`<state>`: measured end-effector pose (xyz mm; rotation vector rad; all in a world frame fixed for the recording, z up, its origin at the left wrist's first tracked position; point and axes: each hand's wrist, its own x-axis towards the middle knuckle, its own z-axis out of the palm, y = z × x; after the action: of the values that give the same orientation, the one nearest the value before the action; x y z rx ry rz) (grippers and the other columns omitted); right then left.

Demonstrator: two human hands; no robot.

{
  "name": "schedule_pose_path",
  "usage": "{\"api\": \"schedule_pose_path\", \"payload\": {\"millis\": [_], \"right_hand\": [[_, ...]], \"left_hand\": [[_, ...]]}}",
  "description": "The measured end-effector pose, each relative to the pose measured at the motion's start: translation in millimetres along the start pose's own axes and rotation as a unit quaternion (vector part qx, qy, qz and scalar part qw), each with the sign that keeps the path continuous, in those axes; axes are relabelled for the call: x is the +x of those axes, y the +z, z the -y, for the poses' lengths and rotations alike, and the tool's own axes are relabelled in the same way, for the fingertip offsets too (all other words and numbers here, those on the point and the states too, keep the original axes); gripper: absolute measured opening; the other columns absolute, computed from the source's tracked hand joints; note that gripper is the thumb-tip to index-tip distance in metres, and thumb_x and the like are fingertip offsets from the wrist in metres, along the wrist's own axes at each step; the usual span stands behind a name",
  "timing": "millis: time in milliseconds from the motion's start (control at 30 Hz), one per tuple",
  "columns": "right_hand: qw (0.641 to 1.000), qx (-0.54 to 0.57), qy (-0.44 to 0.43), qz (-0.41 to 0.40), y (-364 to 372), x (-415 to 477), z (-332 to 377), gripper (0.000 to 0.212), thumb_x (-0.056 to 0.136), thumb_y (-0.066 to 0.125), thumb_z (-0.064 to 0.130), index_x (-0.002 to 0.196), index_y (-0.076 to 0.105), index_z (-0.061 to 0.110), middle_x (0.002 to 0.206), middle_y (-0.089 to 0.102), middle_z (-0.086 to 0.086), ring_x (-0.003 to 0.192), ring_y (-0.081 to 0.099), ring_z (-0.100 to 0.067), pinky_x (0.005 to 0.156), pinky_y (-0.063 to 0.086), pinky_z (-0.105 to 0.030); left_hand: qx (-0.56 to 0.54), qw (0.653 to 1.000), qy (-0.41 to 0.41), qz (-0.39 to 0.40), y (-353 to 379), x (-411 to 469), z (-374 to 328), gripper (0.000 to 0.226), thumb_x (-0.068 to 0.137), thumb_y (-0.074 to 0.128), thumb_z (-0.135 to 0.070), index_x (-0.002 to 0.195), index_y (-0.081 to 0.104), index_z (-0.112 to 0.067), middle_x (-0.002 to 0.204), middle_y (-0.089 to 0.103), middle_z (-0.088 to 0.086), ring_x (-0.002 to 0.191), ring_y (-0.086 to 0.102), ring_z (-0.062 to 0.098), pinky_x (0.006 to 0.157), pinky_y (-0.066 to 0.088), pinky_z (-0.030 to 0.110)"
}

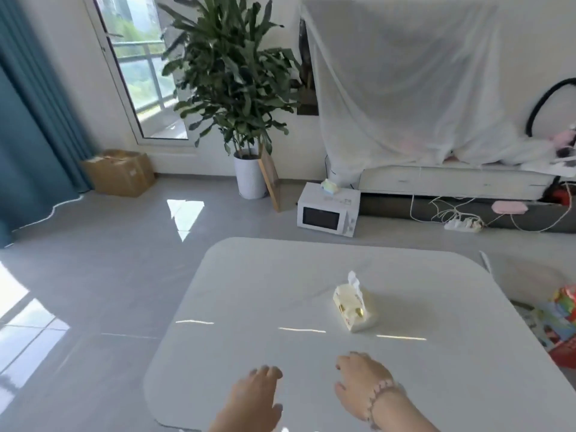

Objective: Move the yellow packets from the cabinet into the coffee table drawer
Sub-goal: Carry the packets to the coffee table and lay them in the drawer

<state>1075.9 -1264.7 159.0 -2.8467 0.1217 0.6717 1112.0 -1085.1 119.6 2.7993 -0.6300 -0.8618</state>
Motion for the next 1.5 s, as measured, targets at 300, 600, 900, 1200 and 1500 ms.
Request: {"api": "schedule_pose_path", "payload": {"millis": [300, 600, 900, 1200, 1500], "right_hand": [[0.962, -0.154, -0.119, -0.193, -199.8, -62.0, 125.1, 0.034, 0.097, 0.036, 0.023, 0.128, 0.048, 0.015, 0.130, 0.051, -0.004, 0.124, 0.044, -0.021, 0.098, 0.035, -0.031], [0.904, -0.191, -0.333, -0.189, -192.5, -121.5, 339.9, 0.033, 0.093, 0.042, 0.021, 0.121, 0.059, 0.015, 0.125, 0.057, -0.005, 0.113, 0.056, -0.025, 0.089, 0.043, -0.030], [0.806, -0.210, -0.532, -0.155, -100.8, -207.5, 529.6, 0.033, 0.092, 0.045, 0.019, 0.121, 0.058, 0.011, 0.125, 0.054, -0.007, 0.113, 0.054, -0.027, 0.085, 0.041, -0.031], [0.705, -0.156, -0.679, -0.136, 1.2, -291.4, 703.7, 0.035, 0.091, 0.048, 0.018, 0.125, 0.054, 0.013, 0.124, 0.054, -0.007, 0.119, 0.048, -0.023, 0.093, 0.039, -0.033], [0.628, -0.162, -0.753, -0.110, 84.2, -354.6, 835.2, 0.034, 0.089, 0.047, 0.014, 0.123, 0.052, 0.010, 0.126, 0.051, -0.009, 0.121, 0.044, -0.024, 0.100, 0.035, -0.034]], "left_hand": [[0.046, 0.966, -0.124, -0.223, -213.1, -144.0, 30.6, 0.037, 0.094, 0.045, -0.027, 0.131, 0.046, -0.020, 0.132, 0.049, 0.003, 0.124, 0.045, 0.023, 0.095, 0.037, 0.031], [0.041, 0.892, -0.354, -0.277, -223.7, -324.3, 128.4, 0.031, 0.092, 0.047, -0.025, 0.119, 0.058, -0.016, 0.122, 0.056, 0.006, 0.113, 0.054, 0.026, 0.078, 0.039, 0.029], [-0.027, 0.800, -0.556, -0.223, -129.1, -511.5, 237.2, 0.030, 0.094, 0.047, -0.032, 0.117, 0.059, -0.016, 0.122, 0.057, 0.007, 0.110, 0.054, 0.027, 0.081, 0.044, 0.033], [-0.088, 0.696, -0.657, -0.276, -58.2, -658.1, 337.2, 0.042, 0.089, 0.052, -0.045, 0.123, 0.050, -0.022, 0.127, 0.050, 0.001, 0.118, 0.048, 0.020, 0.091, 0.042, 0.033], [-0.105, 0.609, -0.728, -0.298, 4.6, -759.7, 417.7, 0.041, 0.092, 0.049, -0.042, 0.123, 0.046, -0.014, 0.123, 0.048, 0.005, 0.117, 0.045, 0.023, 0.089, 0.041, 0.035]]}}
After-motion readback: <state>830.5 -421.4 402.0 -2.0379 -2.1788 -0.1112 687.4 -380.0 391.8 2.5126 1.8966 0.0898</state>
